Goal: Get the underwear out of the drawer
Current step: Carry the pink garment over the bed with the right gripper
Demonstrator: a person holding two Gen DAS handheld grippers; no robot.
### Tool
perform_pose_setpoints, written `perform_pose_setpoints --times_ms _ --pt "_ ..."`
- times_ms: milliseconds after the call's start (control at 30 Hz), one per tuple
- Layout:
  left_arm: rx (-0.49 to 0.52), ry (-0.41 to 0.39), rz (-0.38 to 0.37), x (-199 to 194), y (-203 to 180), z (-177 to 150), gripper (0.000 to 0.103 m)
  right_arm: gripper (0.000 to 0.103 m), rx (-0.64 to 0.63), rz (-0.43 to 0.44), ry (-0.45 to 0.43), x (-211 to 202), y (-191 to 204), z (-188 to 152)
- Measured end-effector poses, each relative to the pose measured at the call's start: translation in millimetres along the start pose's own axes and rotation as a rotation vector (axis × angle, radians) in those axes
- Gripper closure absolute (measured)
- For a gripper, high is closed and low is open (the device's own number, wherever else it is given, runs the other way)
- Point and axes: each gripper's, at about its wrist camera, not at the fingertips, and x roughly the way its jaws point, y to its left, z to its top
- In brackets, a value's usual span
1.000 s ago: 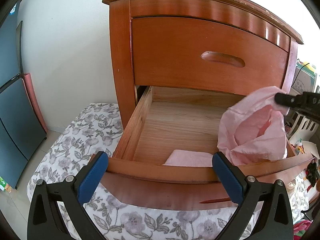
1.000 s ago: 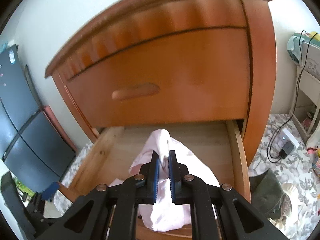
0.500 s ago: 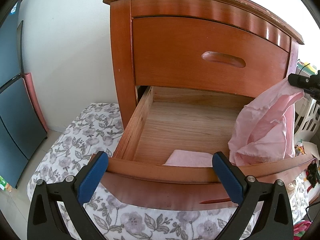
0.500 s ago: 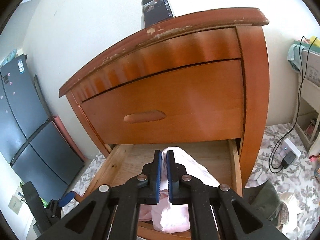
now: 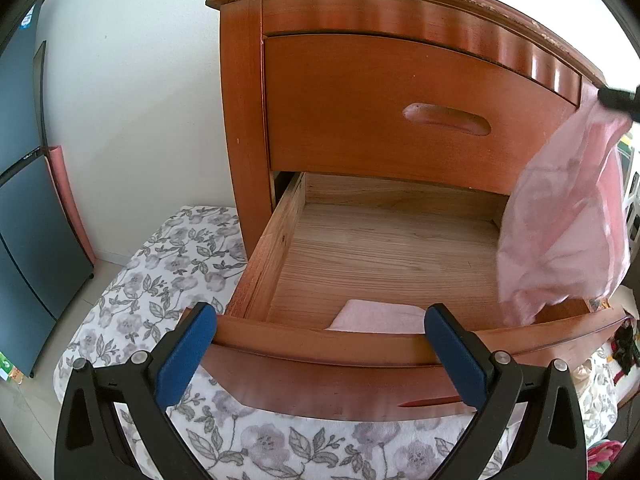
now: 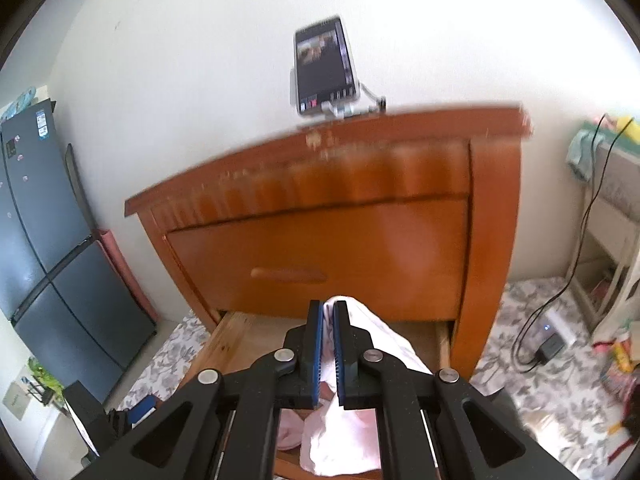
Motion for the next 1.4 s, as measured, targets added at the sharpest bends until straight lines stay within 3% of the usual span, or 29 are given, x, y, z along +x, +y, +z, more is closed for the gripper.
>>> perform_pose_setpoints --times_ms 400,800,1133,1400 --pt "0.0 0.0 0.0 0 0 0 0.0 0.098 -0.009 -0.083 -0.094 -63 2 42" --pt "0.0 0.0 0.0 0 0 0 0.0 0.098 -0.057 -0.245 -0.179 -135 -24 68" --pt "0.0 0.0 0.0 0 0 0 0.0 0.098 -0.017 -0.346 -0.112 -143 -80 46" --pt "0.0 0.0 0.0 0 0 0 0.0 0.098 0.079 -0.364 0.036 -99 -127 6"
